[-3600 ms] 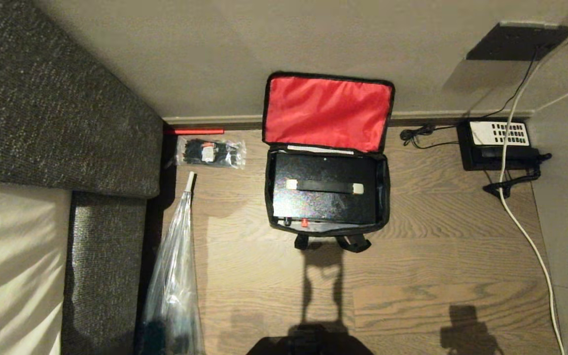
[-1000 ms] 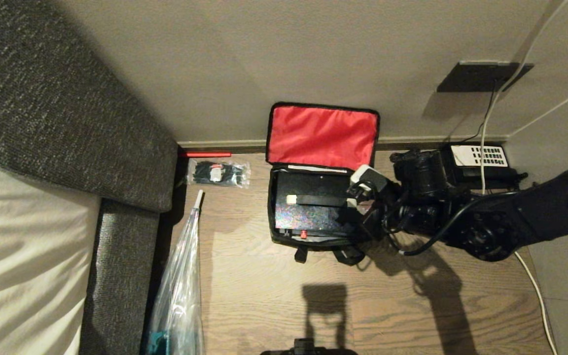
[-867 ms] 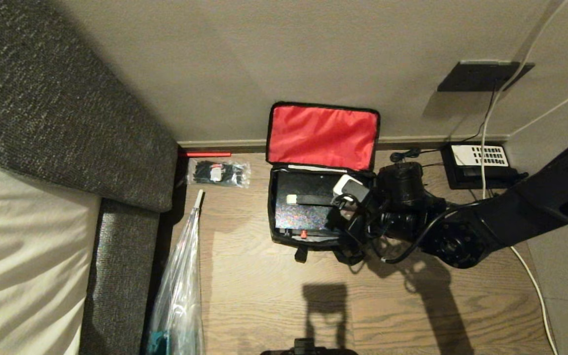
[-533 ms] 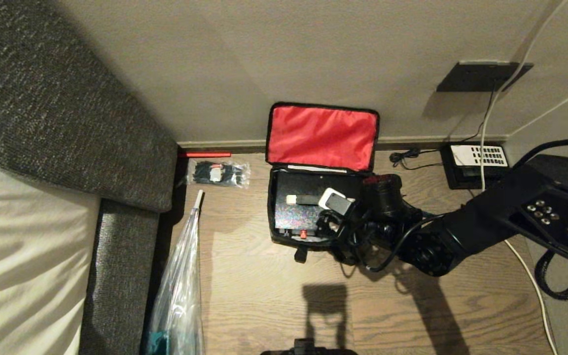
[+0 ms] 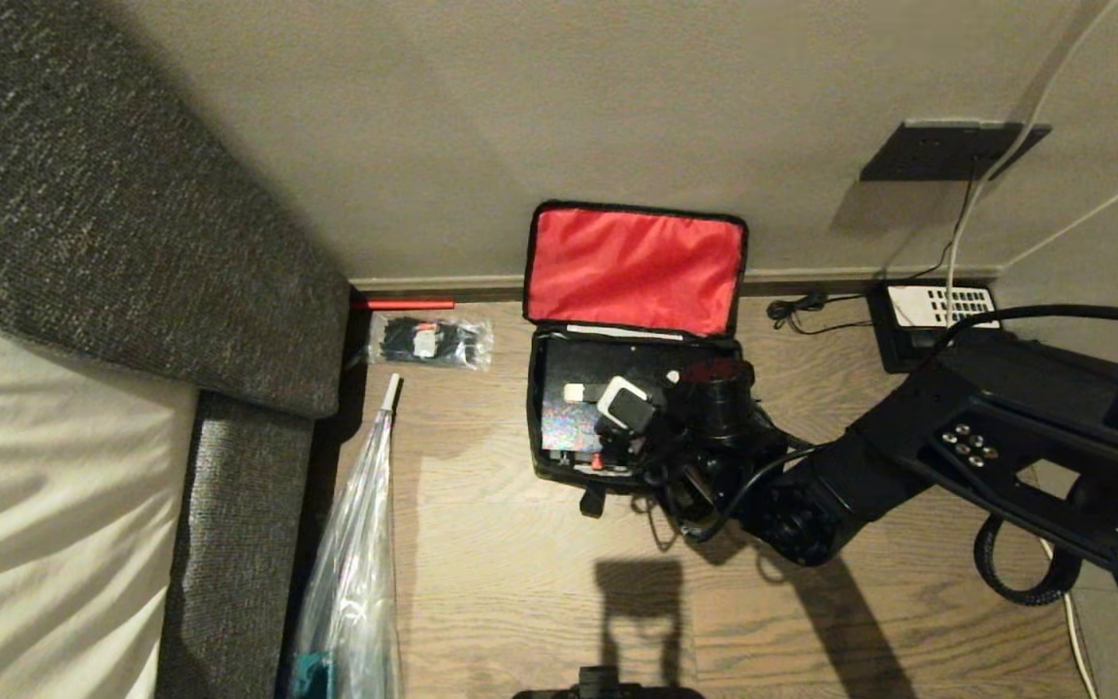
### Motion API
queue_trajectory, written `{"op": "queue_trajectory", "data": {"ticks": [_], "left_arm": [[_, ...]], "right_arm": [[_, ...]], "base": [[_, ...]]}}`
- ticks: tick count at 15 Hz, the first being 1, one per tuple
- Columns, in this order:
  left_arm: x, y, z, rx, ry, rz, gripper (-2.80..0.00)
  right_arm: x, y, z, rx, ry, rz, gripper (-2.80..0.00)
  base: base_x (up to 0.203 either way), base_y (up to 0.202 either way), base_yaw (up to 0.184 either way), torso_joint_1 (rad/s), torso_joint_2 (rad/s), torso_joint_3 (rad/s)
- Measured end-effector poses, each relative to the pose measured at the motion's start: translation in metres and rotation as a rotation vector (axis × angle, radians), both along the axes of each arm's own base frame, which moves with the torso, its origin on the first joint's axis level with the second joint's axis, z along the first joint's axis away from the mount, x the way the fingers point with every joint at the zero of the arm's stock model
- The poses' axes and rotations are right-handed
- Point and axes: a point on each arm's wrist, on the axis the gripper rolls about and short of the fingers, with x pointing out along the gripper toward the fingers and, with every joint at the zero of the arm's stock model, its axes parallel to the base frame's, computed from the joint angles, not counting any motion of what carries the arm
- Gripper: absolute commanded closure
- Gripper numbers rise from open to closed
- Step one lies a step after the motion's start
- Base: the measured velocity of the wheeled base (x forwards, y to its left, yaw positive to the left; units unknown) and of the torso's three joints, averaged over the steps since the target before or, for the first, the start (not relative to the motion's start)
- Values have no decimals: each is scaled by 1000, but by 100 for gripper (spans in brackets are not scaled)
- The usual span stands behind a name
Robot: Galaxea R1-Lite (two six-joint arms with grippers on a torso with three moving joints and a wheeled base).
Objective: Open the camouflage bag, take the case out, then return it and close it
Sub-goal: Grip the handle
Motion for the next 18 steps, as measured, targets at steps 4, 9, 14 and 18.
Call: {"op": "queue_trajectory", "data": {"ticks": [4,9,14,18], "left_arm": [[0,0,0,0,-1,0,0],[0,0,0,0,-1,0,0],[0,0,0,0,0,0,0],[0,0,0,0,-1,0,0]], "right_arm": [[-6,4,20,-245,-235,-10,-280],[-17,28,0,-411,-255,-88,-280],[-4,44,-25,-394,-279,-119,-280],[12,46,-40,-383,-307,-160,-280]], "base": [[0,0,0,0,0,0],[0,0,0,0,0,0],[0,0,0,0,0,0],[0,0,0,0,0,0]]}}
